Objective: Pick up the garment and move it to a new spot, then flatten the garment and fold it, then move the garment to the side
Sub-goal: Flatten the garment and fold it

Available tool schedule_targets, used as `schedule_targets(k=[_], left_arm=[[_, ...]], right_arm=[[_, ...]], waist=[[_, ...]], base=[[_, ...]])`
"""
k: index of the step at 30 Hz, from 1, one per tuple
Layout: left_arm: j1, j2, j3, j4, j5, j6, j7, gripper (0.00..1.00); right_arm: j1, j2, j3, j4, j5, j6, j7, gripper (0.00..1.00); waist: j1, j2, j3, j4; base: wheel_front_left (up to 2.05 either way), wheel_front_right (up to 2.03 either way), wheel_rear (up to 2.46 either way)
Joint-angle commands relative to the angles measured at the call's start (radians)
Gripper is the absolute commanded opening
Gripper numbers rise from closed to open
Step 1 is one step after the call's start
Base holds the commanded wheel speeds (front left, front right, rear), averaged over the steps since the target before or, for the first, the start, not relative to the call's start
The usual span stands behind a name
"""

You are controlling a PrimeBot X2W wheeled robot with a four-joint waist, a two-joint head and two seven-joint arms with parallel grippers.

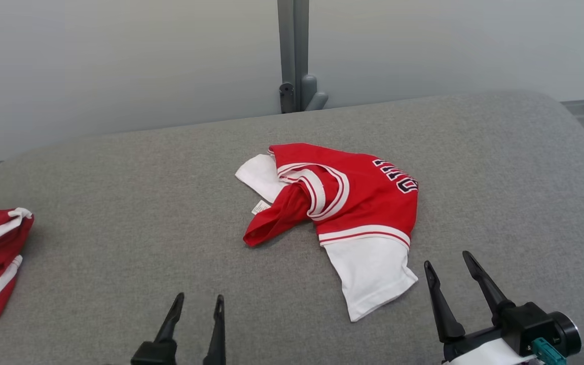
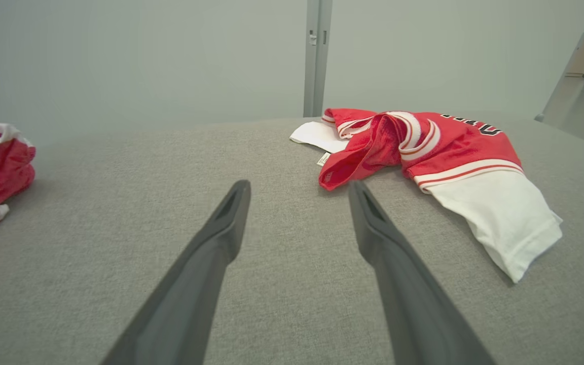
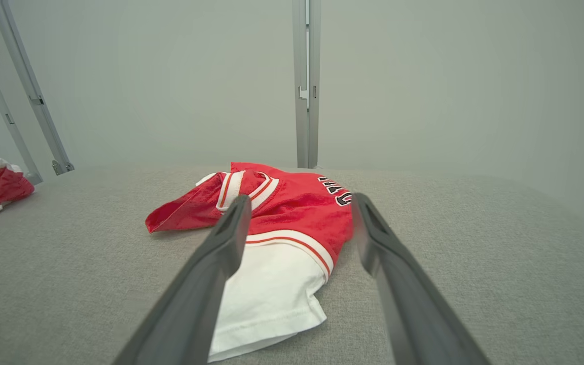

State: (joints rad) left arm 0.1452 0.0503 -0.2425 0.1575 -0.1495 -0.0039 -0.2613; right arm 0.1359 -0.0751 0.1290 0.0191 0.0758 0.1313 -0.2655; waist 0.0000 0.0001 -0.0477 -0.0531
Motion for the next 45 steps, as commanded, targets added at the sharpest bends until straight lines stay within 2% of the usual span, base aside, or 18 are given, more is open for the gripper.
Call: schedule_targets(k=[1, 2, 6, 10, 18, 22, 33, 34, 35, 36, 37, 41, 45], left_arm=[[-0.039, 0.0, -0.019, 0.02, -0.036, -0.003, -0.003, 1.0], [-0.065, 0.0, -0.042, 0.044, -0.05, -0.008, -0.003, 1.0], [-0.179, 0.002, -0.148, 0.194, -0.22, -0.05, -0.003, 1.0], [-0.319, 0.002, -0.265, 0.331, -0.376, -0.068, -0.003, 1.0], [-0.58, 0.003, -0.457, 0.539, -0.63, -0.055, 0.021, 1.0], [-0.658, 0.003, -0.515, 0.615, -0.718, -0.047, 0.03, 1.0], [-0.764, 0.002, -0.598, 0.735, -0.939, -0.077, 0.016, 1.0], [-0.773, 0.002, -0.604, 0.741, -0.953, -0.079, 0.011, 0.87], [-0.779, 0.002, -0.612, 0.742, -0.962, -0.082, 0.008, 0.43], [-0.784, 0.002, -0.62, 0.744, -0.968, -0.086, 0.008, 0.07], [-0.789, 0.002, -0.629, 0.745, -0.978, -0.088, 0.007, 0.0], [-0.811, 0.002, -0.648, 0.729, -0.992, -0.097, -0.002, 0.0], [-0.821, 0.002, -0.617, 0.673, -0.935, -0.084, -0.004, 0.0]], right_arm=[[-0.016, -0.007, 0.002, 0.002, -0.001, -0.001, -0.001, 1.0], [-0.024, -0.009, 0.003, 0.002, -0.001, -0.001, -0.001, 1.0], [-0.05, -0.016, 0.016, 0.007, 0.01, -0.001, -0.001, 1.0], [-0.085, -0.02, 0.03, 0.002, 0.011, -0.001, -0.001, 1.0], [-0.14, -0.011, 0.051, 0.008, 0.019, -0.001, -0.001, 1.0], [-0.157, -0.004, 0.055, 0.008, 0.023, -0.001, -0.001, 1.0], [-0.189, 0.007, 0.068, 0.013, 0.02, -0.001, -0.001, 1.0], [-0.191, 0.008, 0.07, 0.014, 0.019, -0.001, -0.001, 1.0], [-0.193, 0.008, 0.07, 0.014, 0.018, -0.001, -0.001, 1.0], [-0.195, 0.008, 0.069, 0.014, 0.017, -0.001, -0.001, 1.0], [-0.196, 0.008, 0.067, 0.014, 0.016, -0.001, -0.001, 1.0], [-0.183, 0.009, 0.057, 0.015, 0.012, -0.001, -0.001, 1.0], [-0.158, 0.012, 0.053, 0.023, 0.016, -0.001, -0.001, 1.0]], waist=[[0.0, -0.0001, 0.036, -0.036], [0.0, -0.0001, 0.046, -0.046], [0.0, -0.0001, 0.082, -0.091], [0.0, -0.0001, 0.133, -0.129], [0.0, -0.0001, 0.209, -0.202], [0.0, -0.0001, 0.24, -0.228], [0.0, -0.0001, 0.283, -0.258], [0.0, -0.0001, 0.284, -0.26], [0.0, -0.0001, 0.285, -0.261], [0.0, -0.0001, 0.286, -0.261], [0.0, -0.0001, 0.285, -0.261], [0.0, -0.0001, 0.269, -0.255], [0.0, -0.0001, 0.226, -0.243]], base=[[0.0, 0.0, 0.0], [0.0, 0.0, 0.0], [0.0, 0.0, 0.0], [0.0, 0.0, 0.0], [0.0, 0.0, 0.0], [0.0, 0.0, 0.0], [0.0, 0.0, 0.0], [0.0, 0.0, 0.0], [0.0, 0.0, 0.0], [0.0, 0.0, 0.0], [0.0, 0.0, 0.0], [0.0, 0.0, 0.0], [0.0, 0.0, 0.0]])
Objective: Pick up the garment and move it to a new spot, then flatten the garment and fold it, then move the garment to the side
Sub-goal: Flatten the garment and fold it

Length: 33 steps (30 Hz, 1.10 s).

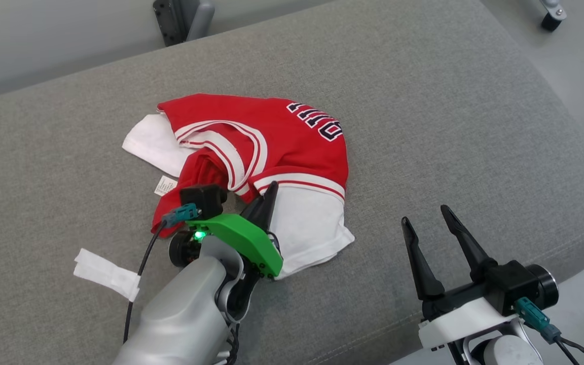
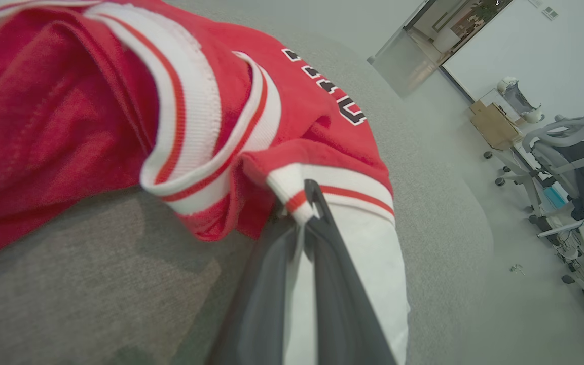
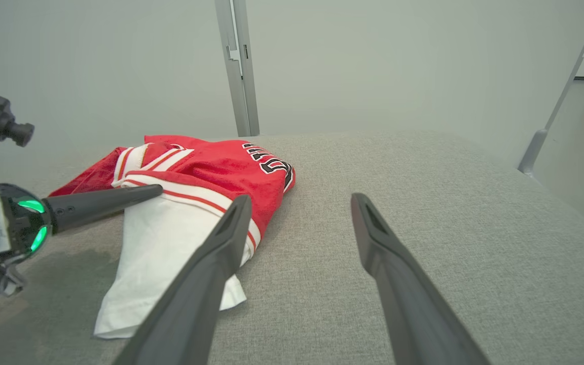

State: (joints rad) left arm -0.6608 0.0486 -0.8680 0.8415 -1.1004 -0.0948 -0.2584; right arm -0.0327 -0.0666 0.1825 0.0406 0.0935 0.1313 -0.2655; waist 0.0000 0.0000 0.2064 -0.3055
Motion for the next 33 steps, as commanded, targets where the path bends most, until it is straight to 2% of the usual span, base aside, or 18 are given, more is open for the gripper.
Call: schedule_targets(k=[1, 6, 10, 16, 21, 26, 29, 33], left_arm=[[-0.017, 0.004, 0.017, -0.029, 0.036, 0.01, -0.006, 0.0], [-0.059, 0.003, 0.049, -0.118, 0.086, 0.022, -0.006, 0.0], [-0.116, 0.003, 0.054, -0.155, 0.045, 0.02, 0.011, 0.0], [-0.294, 0.003, 0.099, -0.2, -0.062, 0.038, 0.072, 0.0], [-0.504, 0.003, 0.154, -0.151, -0.133, 0.04, 0.088, 0.0], [-0.652, 0.003, 0.168, -0.093, -0.157, 0.024, 0.062, 0.0], [-0.671, 0.008, 0.177, -0.046, -0.159, 0.007, 0.046, 0.0], [-0.569, 0.019, 0.168, 0.022, -0.177, -0.01, 0.043, 0.0]], right_arm=[[0.012, 0.004, 0.001, 0.003, 0.001, -0.001, -0.001, 1.0], [0.029, 0.01, 0.016, 0.009, 0.011, -0.001, -0.001, 1.0], [0.041, 0.013, 0.024, 0.015, 0.019, -0.001, -0.001, 1.0], [0.066, 0.015, 0.036, 0.021, 0.039, -0.001, -0.001, 1.0], [0.083, 0.015, 0.048, 0.028, 0.051, -0.001, -0.001, 1.0], [0.092, 0.016, 0.035, 0.027, 0.055, -0.001, -0.001, 1.0], [0.102, 0.016, 0.023, 0.023, 0.054, -0.001, -0.001, 1.0], [0.111, 0.017, 0.009, 0.017, 0.053, -0.001, -0.001, 1.0]], waist=[[0.0, 0.0, -0.041, 0.01], [0.0, 0.0, -0.111, -0.005], [0.0, 0.0, -0.151, -0.023], [0.0, 0.0, -0.201, -0.08], [0.0, 0.0, -0.237, -0.154], [0.0, 0.0, -0.249, -0.173], [0.0, 0.0, -0.254, -0.165], [0.0, 0.0, -0.249, -0.123]], base=[[0.0, 0.0, 0.0], [0.0, 0.0, 0.0], [0.0, 0.0, 0.0], [0.0, 0.0, 0.0], [0.0, 0.0, 0.0], [0.0, 0.0, 0.0], [0.0, 0.0, 0.0], [0.0, 0.0, 0.0]])
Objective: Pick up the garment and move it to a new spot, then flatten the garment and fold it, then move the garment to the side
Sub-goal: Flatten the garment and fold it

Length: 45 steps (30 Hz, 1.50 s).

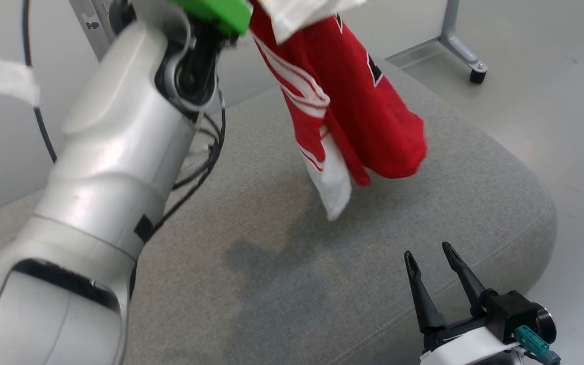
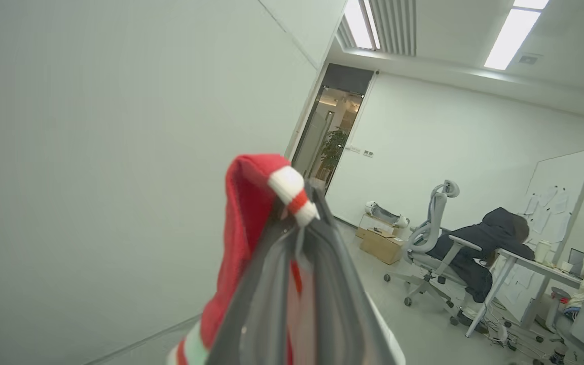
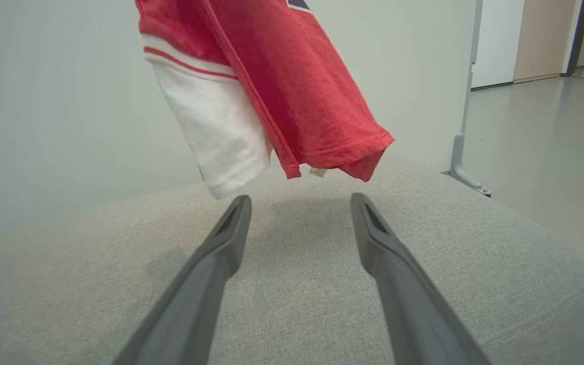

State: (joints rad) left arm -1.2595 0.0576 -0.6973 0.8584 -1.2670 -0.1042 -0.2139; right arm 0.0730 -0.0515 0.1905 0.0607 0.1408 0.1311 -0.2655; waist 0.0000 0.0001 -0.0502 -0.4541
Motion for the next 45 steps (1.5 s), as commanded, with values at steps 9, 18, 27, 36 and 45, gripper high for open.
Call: schedule_targets(k=[9, 18, 27, 36, 45], left_arm=[[0.368, 0.062, 0.001, 0.187, -0.076, -0.014, -0.003, 0.0], [0.461, 0.132, 0.022, 0.285, -0.07, -0.024, -0.036, 0.11], [0.476, 0.183, -0.022, 0.298, 0.007, -0.027, -0.048, 1.0], [0.661, 0.247, 0.227, -0.02, 0.324, 0.063, -0.05, 1.0], [1.057, 0.119, 0.454, -0.494, 0.758, 0.128, -0.05, 1.0]], right_arm=[[-0.017, 0.001, 0.01, 0.002, 0.006, -0.001, -0.001, 1.0], [-0.044, 0.001, 0.022, 0.014, -0.012, -0.001, -0.001, 1.0], [-0.062, -0.001, 0.034, 0.046, 0.011, -0.001, -0.001, 1.0], [-0.078, -0.009, -0.027, 0.095, 0.067, -0.001, -0.001, 1.0], [-0.16, -0.071, -0.088, 0.227, 0.129, -0.001, -0.001, 1.0]], waist=[[0.0, -0.0001, 0.044, 0.129], [0.0, -0.0001, 0.084, 0.191], [0.0, -0.0001, 0.091, 0.222], [0.0, -0.0001, 0.085, 0.289], [0.0, -0.0001, 0.113, 0.386]], base=[[0.0, 0.0, 0.0], [0.0, 0.0, 0.0], [0.0, 0.0, 0.0], [0.0, 0.0, 0.0], [0.0, 0.0, 0.0]])
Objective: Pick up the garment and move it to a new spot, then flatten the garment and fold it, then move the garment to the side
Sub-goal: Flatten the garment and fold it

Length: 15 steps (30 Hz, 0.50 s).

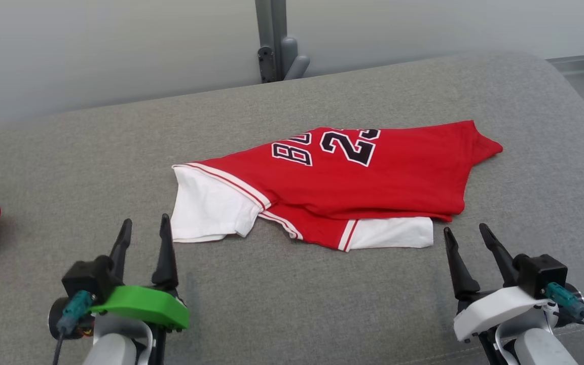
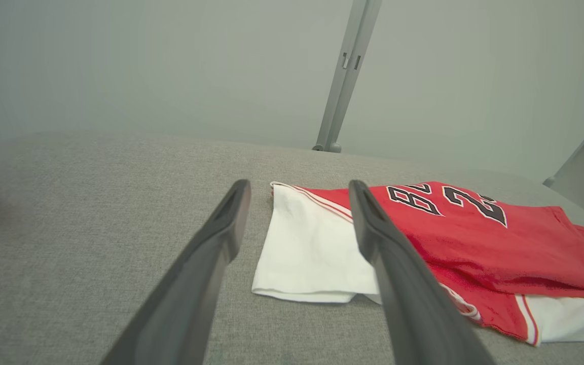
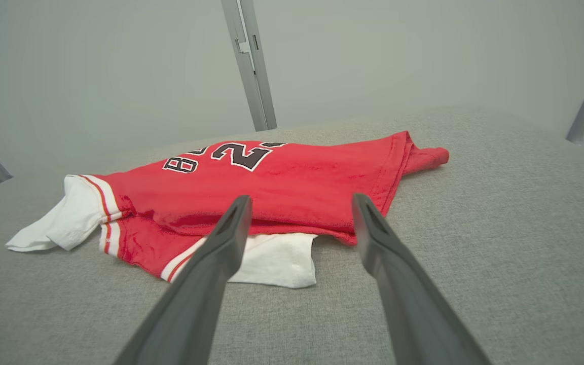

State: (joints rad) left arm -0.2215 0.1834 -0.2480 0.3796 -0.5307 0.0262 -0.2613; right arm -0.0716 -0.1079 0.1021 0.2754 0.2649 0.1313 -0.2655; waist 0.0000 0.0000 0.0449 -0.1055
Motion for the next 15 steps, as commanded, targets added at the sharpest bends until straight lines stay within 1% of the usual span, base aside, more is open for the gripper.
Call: schedule_targets(k=[1, 4, 7, 11, 15], left_arm=[[0.048, -0.023, 0.013, -0.048, 0.057, -0.007, -0.003, 1.0], [0.11, -0.063, 0.021, -0.123, 0.151, -0.025, -0.003, 1.0], [0.144, -0.095, 0.021, -0.169, 0.21, -0.047, -0.003, 1.0], [0.161, -0.117, 0.001, -0.2, 0.266, -0.075, -0.003, 1.0], [0.159, -0.126, -0.024, -0.207, 0.297, -0.096, -0.003, 1.0]], right_arm=[[-0.031, -0.031, 0.007, 0.038, 0.011, -0.001, -0.001, 1.0], [-0.093, -0.078, 0.002, 0.128, 0.046, -0.001, -0.001, 1.0], [-0.169, -0.124, -0.018, 0.246, 0.092, -0.001, -0.001, 1.0], [-0.284, -0.165, -0.013, 0.411, 0.177, -0.001, 0.006, 1.0], [-0.405, -0.199, 0.019, 0.538, 0.234, -0.001, 0.053, 1.0]], waist=[[0.0, 0.0, 0.022, 0.048], [0.0, 0.0, 0.04, 0.08], [0.0, 0.0, 0.062, 0.108], [0.0, 0.0, 0.097, 0.134], [0.0, 0.0, 0.143, 0.15]], base=[[0.0, 0.0, 0.0], [0.0, 0.0, 0.0], [0.0, 0.0, 0.0], [0.0, 0.0, 0.0], [0.0, 0.0, 0.0]])
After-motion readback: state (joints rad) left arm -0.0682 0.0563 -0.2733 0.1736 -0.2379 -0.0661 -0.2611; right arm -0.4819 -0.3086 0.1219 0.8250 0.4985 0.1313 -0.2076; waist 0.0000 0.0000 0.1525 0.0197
